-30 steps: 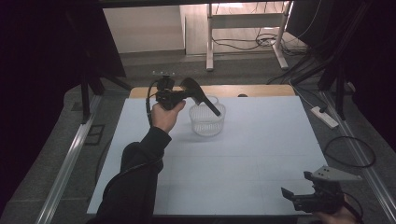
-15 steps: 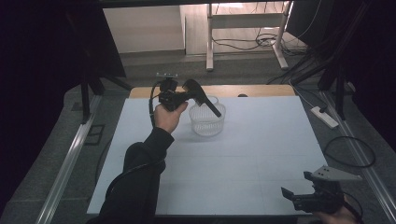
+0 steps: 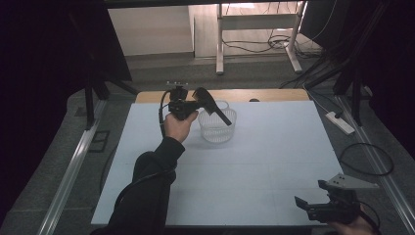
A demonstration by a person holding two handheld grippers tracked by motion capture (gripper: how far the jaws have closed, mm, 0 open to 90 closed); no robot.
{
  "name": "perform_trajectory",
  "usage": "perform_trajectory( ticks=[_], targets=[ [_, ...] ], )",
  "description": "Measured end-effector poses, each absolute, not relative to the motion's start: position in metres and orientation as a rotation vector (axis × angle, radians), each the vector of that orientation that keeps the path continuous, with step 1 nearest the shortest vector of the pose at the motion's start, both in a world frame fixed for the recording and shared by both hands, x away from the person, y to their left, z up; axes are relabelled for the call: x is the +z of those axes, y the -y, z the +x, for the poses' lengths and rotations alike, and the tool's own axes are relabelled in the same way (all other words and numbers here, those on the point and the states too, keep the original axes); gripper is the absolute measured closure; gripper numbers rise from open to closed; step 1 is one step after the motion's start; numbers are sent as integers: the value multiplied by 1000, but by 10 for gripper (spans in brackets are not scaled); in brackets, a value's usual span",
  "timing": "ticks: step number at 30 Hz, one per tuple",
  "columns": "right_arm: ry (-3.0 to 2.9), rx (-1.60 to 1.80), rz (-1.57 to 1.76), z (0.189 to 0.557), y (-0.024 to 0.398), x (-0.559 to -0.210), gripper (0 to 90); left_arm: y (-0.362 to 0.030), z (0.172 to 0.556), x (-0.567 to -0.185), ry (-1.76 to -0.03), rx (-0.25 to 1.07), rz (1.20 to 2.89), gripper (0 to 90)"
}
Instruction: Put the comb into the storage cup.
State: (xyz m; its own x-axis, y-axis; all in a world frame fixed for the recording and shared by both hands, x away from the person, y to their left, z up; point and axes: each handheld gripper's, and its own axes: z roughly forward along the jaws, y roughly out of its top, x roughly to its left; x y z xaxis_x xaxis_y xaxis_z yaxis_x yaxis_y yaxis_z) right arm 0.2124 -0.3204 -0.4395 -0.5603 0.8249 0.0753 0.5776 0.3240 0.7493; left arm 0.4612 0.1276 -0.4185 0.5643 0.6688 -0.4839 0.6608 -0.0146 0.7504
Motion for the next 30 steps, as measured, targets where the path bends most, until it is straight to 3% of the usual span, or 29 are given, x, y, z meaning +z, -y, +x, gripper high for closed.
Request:
perform_trajectory(
  ticks=[30],
  targets=[
    [-2281,1082,1261,213,320,-440,21,-130,459,-456,-1184,-48,1634,873]
  ],
)
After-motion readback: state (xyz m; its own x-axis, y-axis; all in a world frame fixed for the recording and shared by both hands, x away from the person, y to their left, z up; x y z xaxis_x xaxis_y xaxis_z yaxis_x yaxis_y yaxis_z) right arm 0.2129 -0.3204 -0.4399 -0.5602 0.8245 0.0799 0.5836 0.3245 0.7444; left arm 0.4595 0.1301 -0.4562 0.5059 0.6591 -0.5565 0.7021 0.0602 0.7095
